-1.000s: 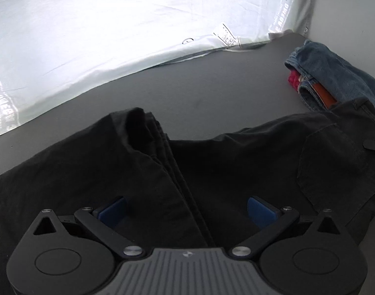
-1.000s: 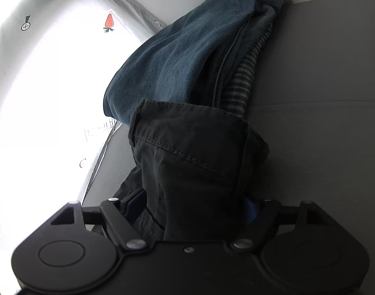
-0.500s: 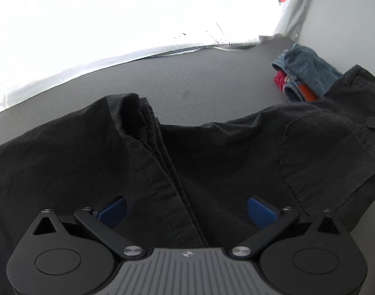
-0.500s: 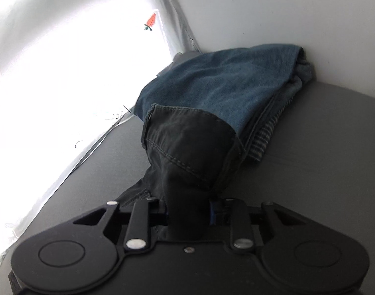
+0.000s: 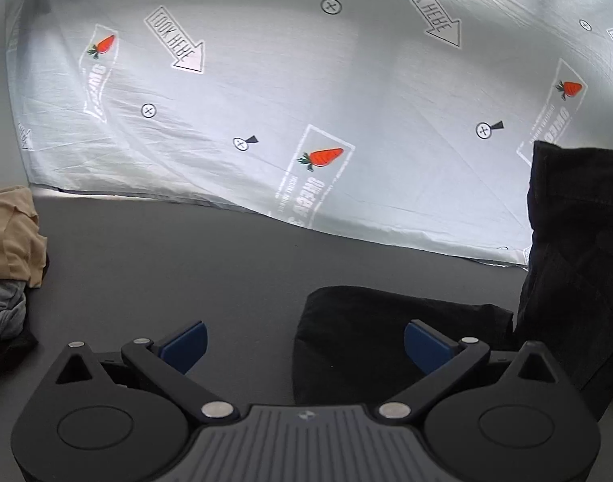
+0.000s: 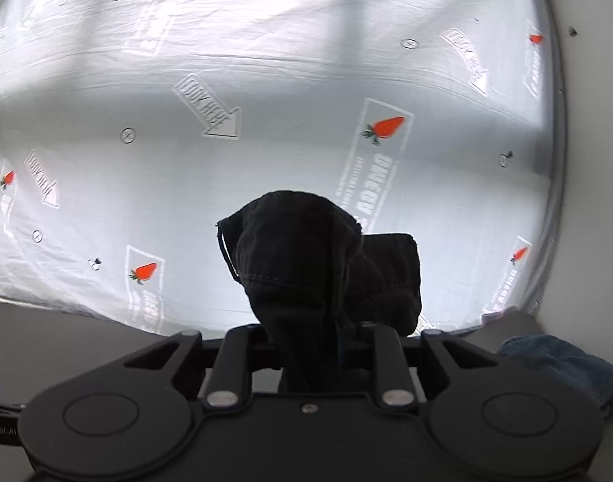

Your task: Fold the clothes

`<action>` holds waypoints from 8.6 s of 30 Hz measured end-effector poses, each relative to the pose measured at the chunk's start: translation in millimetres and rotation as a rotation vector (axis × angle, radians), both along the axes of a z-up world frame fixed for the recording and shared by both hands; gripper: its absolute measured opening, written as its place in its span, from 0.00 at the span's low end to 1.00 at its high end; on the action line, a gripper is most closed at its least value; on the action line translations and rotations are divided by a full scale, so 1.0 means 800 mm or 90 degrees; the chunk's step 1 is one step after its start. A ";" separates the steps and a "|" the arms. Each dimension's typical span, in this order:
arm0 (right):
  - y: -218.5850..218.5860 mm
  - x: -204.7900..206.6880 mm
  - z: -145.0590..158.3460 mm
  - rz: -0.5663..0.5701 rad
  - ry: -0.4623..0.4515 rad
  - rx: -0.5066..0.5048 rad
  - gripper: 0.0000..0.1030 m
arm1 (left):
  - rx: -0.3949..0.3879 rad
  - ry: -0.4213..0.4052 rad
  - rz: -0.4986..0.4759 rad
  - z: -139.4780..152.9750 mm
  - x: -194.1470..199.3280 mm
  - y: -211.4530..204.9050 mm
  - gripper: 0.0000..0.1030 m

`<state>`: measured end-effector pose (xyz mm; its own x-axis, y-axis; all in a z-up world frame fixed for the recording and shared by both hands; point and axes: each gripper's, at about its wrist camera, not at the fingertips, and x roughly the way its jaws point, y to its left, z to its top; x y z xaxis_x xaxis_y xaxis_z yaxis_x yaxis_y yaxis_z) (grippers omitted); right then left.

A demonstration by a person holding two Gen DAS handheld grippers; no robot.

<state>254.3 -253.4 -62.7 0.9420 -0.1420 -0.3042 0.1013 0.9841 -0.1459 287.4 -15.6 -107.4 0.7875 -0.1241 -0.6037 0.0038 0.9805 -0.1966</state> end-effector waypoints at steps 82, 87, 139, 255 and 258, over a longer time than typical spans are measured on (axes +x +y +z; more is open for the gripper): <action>-0.164 0.118 -0.237 0.027 0.445 0.265 1.00 | 0.080 0.311 -0.115 -0.186 0.145 -0.134 1.00; -0.174 0.126 -0.241 0.060 0.449 0.292 1.00 | 0.138 0.269 -0.143 -0.182 0.148 -0.136 1.00; -0.121 -0.052 0.028 -0.083 0.052 0.104 0.31 | -0.048 -0.097 -0.269 0.006 0.037 -0.170 0.28; -0.198 -0.181 0.013 0.030 0.081 0.142 0.99 | 0.045 -0.148 -0.044 0.121 -0.217 -0.196 1.00; -0.145 -0.203 0.026 0.025 0.095 0.146 0.99 | 0.063 -0.146 -0.056 0.122 -0.234 -0.130 1.00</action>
<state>91.8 -369.1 -42.2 0.8879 -0.0180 -0.4596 0.0565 0.9959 0.0702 99.8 -119.2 -10.0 0.8942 -0.1473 -0.4228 0.1235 0.9888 -0.0833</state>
